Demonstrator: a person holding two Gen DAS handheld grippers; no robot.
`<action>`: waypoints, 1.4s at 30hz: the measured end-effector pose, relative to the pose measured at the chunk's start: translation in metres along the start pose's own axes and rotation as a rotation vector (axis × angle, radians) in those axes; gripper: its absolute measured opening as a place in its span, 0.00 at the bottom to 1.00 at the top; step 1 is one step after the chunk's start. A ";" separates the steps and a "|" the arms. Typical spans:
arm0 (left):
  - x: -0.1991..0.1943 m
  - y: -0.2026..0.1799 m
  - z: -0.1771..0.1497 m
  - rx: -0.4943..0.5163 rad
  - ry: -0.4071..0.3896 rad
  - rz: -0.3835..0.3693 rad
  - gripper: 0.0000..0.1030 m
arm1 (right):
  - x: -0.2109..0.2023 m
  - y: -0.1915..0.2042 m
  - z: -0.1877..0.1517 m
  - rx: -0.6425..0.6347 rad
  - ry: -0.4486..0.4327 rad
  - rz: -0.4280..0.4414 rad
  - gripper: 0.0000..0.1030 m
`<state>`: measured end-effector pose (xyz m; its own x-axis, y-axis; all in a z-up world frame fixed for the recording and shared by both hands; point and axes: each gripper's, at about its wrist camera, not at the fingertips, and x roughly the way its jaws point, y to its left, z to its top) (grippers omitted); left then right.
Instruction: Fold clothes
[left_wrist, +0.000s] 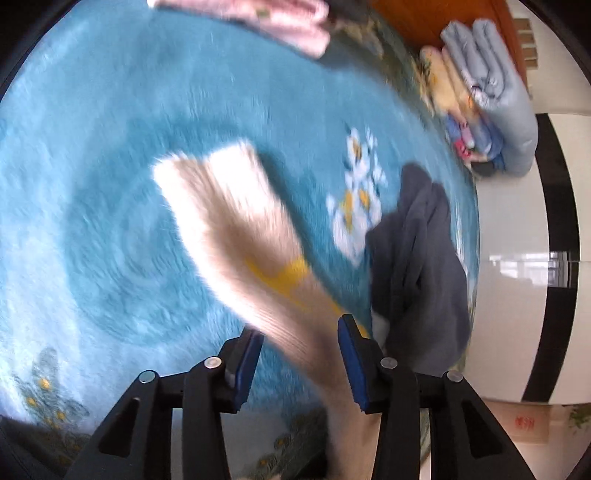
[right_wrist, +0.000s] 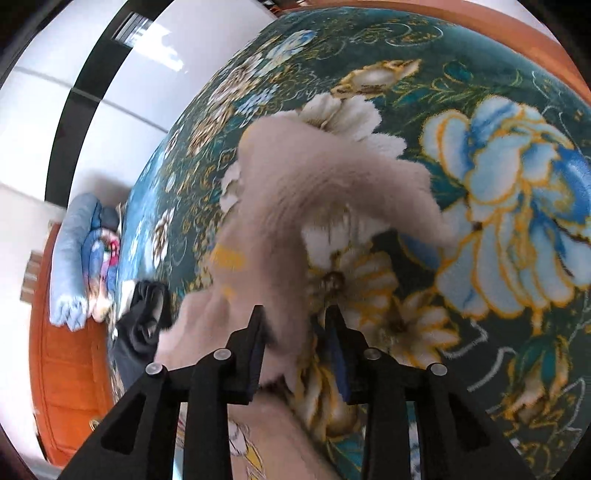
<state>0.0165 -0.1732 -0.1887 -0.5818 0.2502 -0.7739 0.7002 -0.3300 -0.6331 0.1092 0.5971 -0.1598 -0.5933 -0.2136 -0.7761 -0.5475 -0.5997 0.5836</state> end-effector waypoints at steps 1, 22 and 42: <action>-0.002 -0.006 0.000 0.037 -0.018 0.003 0.21 | -0.003 -0.001 -0.003 -0.010 0.006 -0.002 0.34; -0.055 -0.226 -0.271 1.346 0.043 -0.223 0.11 | -0.025 0.008 -0.033 -0.062 0.031 0.049 0.34; -0.016 -0.147 -0.195 0.963 0.061 0.051 0.50 | 0.008 0.090 -0.063 -0.255 0.168 0.206 0.54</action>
<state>0.0037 0.0484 -0.0865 -0.5183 0.2527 -0.8170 0.0688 -0.9399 -0.3344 0.0928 0.4927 -0.1288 -0.5591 -0.4612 -0.6889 -0.2493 -0.6990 0.6703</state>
